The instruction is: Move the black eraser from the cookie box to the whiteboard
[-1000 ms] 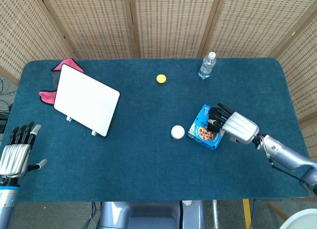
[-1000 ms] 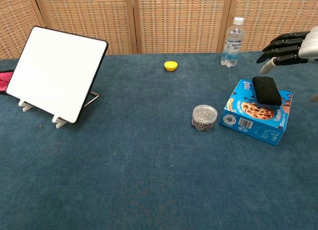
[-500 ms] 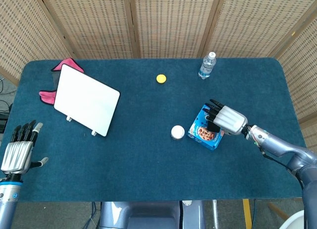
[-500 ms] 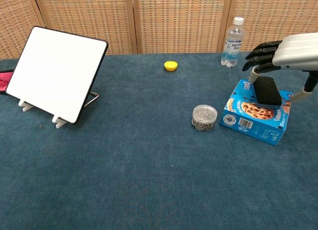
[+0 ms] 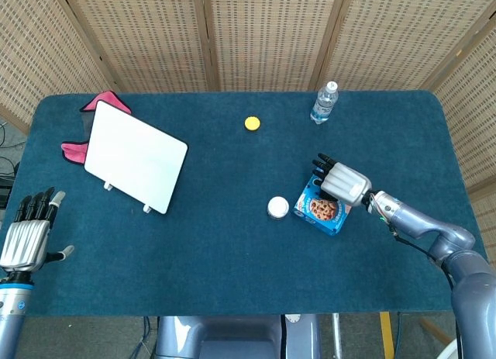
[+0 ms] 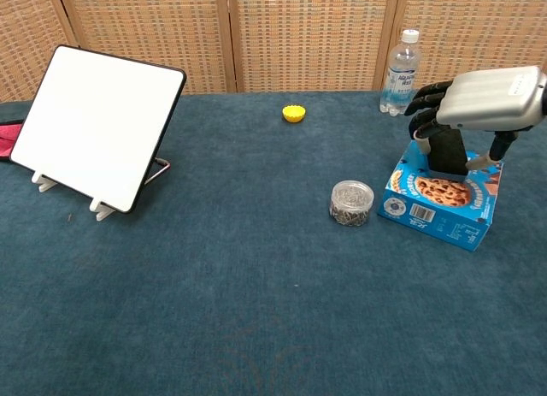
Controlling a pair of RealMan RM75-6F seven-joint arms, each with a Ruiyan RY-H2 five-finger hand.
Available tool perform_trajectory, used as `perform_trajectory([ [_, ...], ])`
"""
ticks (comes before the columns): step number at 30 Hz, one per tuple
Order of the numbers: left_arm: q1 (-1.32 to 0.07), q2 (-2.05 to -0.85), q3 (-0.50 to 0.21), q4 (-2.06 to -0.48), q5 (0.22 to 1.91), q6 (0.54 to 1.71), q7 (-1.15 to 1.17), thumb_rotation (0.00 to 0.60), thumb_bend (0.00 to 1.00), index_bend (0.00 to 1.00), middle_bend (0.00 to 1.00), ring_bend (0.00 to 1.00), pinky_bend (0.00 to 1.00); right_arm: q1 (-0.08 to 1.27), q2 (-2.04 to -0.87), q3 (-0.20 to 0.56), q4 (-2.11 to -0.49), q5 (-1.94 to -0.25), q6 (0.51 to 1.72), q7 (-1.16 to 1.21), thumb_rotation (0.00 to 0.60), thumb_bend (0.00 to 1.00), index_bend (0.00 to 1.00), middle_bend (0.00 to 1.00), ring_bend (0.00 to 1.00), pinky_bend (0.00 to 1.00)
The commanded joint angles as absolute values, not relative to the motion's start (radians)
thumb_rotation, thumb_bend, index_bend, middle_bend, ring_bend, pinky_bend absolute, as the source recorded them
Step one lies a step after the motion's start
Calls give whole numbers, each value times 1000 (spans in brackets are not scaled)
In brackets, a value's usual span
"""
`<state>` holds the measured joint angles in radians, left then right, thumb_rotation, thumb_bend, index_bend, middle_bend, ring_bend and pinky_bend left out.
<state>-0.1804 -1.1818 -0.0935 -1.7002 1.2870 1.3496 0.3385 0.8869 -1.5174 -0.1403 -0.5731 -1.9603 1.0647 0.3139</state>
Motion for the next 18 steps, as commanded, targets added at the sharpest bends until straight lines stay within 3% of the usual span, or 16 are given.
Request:
perform_trajectory([
  [1,-181,-1181,-92,-1700,1284,1348,336,600,0,0,0,0,0,888,-1529,-149,-563,-1952,1067,312,600,111,449,373,216,183],
  [8,-184,-1179,-90,-1701,1281,1347,333,600,0,0,0,0,0,884,-1563,-156,-515,-1930,1109,327,600,385,572,536,372,428],
  [13,-185,-1178,-88,-1703,1281,1349,330,600,0,0,0,0,0,876,-1571,-156,-495,-1916,1163,338,600,462,615,574,408,485],
  [18,-186,-1176,-85,-1704,1281,1347,330,600,0,0,0,0,0,871,-1564,-154,-501,-1904,1196,342,600,466,619,578,408,487],
])
